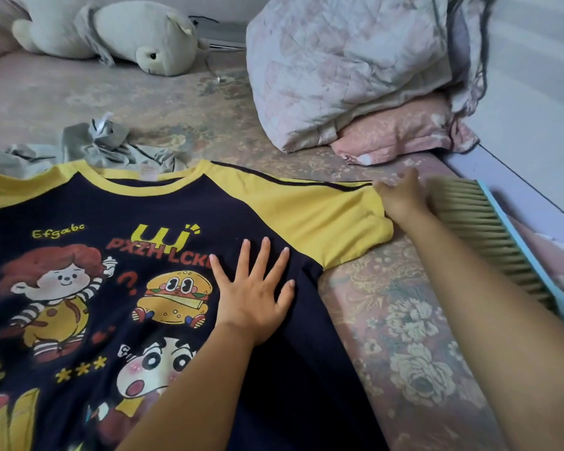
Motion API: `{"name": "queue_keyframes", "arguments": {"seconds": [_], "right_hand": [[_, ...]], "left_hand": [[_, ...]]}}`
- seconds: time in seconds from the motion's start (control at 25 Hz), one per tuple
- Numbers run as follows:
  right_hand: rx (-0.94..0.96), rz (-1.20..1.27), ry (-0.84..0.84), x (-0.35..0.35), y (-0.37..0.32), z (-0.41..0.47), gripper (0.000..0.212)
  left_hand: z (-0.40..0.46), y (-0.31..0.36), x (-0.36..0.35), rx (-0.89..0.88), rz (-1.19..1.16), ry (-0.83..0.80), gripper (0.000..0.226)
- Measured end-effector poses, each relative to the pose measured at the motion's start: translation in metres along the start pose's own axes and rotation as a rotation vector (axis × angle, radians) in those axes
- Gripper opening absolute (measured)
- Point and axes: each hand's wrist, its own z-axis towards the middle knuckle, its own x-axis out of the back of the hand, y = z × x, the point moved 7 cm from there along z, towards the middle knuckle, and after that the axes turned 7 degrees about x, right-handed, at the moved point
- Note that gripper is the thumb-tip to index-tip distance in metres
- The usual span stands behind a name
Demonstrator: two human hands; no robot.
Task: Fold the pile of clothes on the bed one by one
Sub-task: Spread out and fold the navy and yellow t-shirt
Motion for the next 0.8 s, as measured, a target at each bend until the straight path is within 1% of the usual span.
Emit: {"name": "queue_keyframes", "arguments": {"seconds": [0.04,0.12,0.16,0.2,0.28,0.32,0.36,0.4,0.44,0.48,0.52,0.56,0.6,0.64,0.68,0.76,0.8], "right_hand": [[-0.009,-0.021,-0.048,-0.002,0.005,-0.009,0.07],[0.02,-0.041,-0.233,-0.01,0.014,-0.029,0.056],[0.033,-0.051,-0.293,-0.011,0.016,-0.039,0.05],[0.006,-0.048,-0.33,-0.009,0.019,-0.047,0.05],[-0.077,0.068,-0.365,-0.008,0.018,-0.057,0.05],[-0.099,0.16,-0.344,-0.004,0.013,-0.062,0.042],[-0.1,0.247,-0.294,-0.001,0.008,-0.067,0.03],[-0.054,0.308,-0.209,0.005,-0.001,-0.068,0.019],[0.007,0.361,-0.144,0.009,-0.006,-0.068,0.018],[0.048,0.397,-0.111,0.013,-0.01,-0.07,0.022],[0.07,0.414,-0.105,0.016,-0.012,-0.074,0.026],[0.085,0.36,-0.091,0.02,-0.01,-0.074,0.028],[0.093,0.244,-0.07,0.025,-0.001,-0.071,0.032],[0.089,0.084,-0.072,0.028,0.008,-0.071,0.035],[0.074,-0.068,-0.114,0.03,0.015,-0.073,0.035],[0.029,-0.177,-0.21,0.028,0.02,-0.079,0.018],[0.059,-0.231,-0.216,0.027,0.016,-0.085,0.03]], "left_hand": [[0.0,-0.001,0.0,0.0,-0.002,-0.01,0.076],[0.0,0.0,0.001,-0.007,0.007,-0.042,0.073],[0.0,0.0,0.001,-0.009,0.017,-0.068,0.068],[-0.001,-0.001,0.004,-0.004,0.015,-0.102,0.062],[-0.001,0.001,0.013,0.018,-0.038,-0.145,0.057],[-0.007,0.006,0.022,0.014,-0.076,-0.12,0.058],[-0.017,0.018,0.034,-0.027,-0.118,-0.06,0.061],[-0.032,0.035,0.045,-0.124,-0.163,0.006,0.066],[-0.054,0.057,0.051,-0.267,-0.21,0.032,0.068],[-0.079,0.08,0.052,-0.421,-0.238,0.004,0.066],[-0.103,0.098,0.047,-0.551,-0.239,-0.058,0.064],[-0.122,0.11,0.038,-0.638,-0.225,-0.114,0.066],[-0.133,0.116,0.029,-0.682,-0.207,-0.152,0.068],[-0.138,0.118,0.02,-0.703,-0.176,-0.155,0.068],[-0.14,0.119,0.015,-0.722,-0.134,-0.134,0.066],[-0.136,0.118,0.008,-0.736,-0.053,-0.103,0.067],[-0.134,0.118,0.01,-0.742,-0.02,-0.101,0.068]]}}
